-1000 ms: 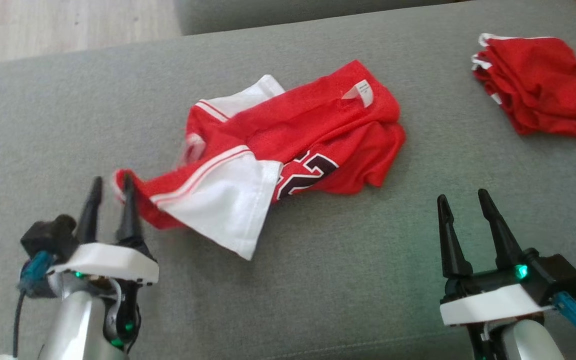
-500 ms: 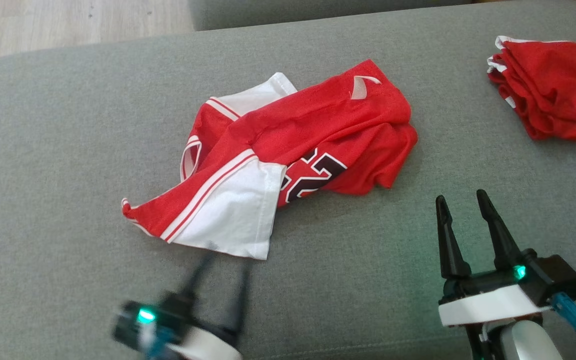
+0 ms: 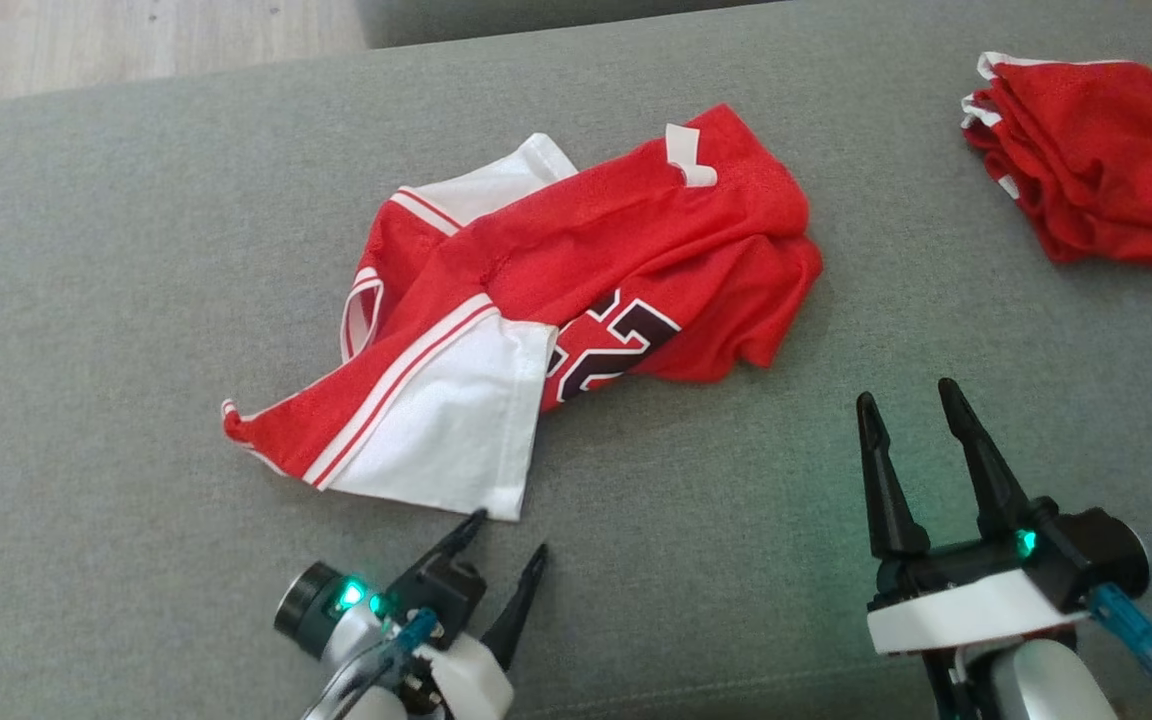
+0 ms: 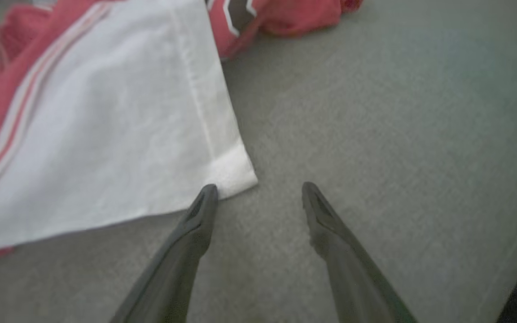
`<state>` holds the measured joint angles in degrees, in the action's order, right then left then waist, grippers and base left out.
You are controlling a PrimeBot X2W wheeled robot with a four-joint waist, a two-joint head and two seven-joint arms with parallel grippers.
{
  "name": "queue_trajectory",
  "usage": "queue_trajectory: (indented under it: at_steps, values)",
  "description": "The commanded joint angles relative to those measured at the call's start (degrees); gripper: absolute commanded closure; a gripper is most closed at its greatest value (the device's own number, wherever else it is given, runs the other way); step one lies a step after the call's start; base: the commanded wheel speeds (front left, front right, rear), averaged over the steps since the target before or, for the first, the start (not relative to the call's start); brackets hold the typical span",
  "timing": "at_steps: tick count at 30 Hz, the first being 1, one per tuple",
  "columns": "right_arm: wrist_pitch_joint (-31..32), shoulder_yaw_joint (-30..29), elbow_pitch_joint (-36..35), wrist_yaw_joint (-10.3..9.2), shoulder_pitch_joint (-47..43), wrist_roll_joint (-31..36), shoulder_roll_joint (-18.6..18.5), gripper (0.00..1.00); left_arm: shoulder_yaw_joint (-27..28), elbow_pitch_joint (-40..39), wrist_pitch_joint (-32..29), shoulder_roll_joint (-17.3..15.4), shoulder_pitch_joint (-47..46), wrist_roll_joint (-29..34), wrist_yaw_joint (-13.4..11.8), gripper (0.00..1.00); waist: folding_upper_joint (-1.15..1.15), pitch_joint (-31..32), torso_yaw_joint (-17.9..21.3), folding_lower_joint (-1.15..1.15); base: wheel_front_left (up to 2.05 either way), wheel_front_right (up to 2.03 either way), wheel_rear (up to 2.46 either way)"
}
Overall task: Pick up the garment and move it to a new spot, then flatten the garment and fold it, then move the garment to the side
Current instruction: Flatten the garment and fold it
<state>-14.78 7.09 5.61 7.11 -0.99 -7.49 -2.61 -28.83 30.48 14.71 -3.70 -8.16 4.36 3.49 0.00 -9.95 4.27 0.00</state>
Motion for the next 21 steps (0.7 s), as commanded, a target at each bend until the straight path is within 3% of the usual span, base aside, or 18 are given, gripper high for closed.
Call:
queue_trajectory:
  at_steps: [1,11,13,15,16,21]
  values:
    - [-0.2,1.3,-1.8,0.37,1.7,0.4,-0.3,0.0,1.6,0.0,0.3,-0.5,-2.3,-0.8,0.3,0.0,0.0,-0.2,0.3,0.0,0.0,0.0,0.0]
    - [-0.2,1.2,-2.3,0.37,2.3,0.5,-0.3,0.0,1.4,5.8,0.3,-1.3,-7.0,-2.0,0.5,0.02,0.0,-1.4,0.4,0.0,0.0,0.0,0.0]
    - [-0.2,1.3,-2.2,0.37,2.4,0.5,-0.3,0.0,1.2,7.1,0.3,-1.3,-7.5,-2.4,0.7,0.31,0.0,-1.4,0.4,0.0,0.0,0.0,0.0]
    - [-0.2,1.3,-2.2,0.37,2.5,0.6,-0.3,0.0,0.9,8.2,0.3,-1.3,-7.6,-2.7,0.9,0.94,0.0,-1.1,0.4,0.0,0.0,0.0,0.0]
    - [-0.2,1.3,-2.2,0.37,2.5,0.6,-0.3,0.0,0.8,8.0,0.3,-1.3,-7.6,-2.9,1.0,1.0,0.0,-1.0,0.4,0.0,0.0,0.0,0.0]
    - [-0.2,1.1,-2.4,0.37,2.0,0.6,-0.4,0.0,1.3,0.9,0.3,-2.1,-6.1,-3.7,-0.7,1.0,0.0,0.0,-0.1,0.0,0.0,0.0,0.0]
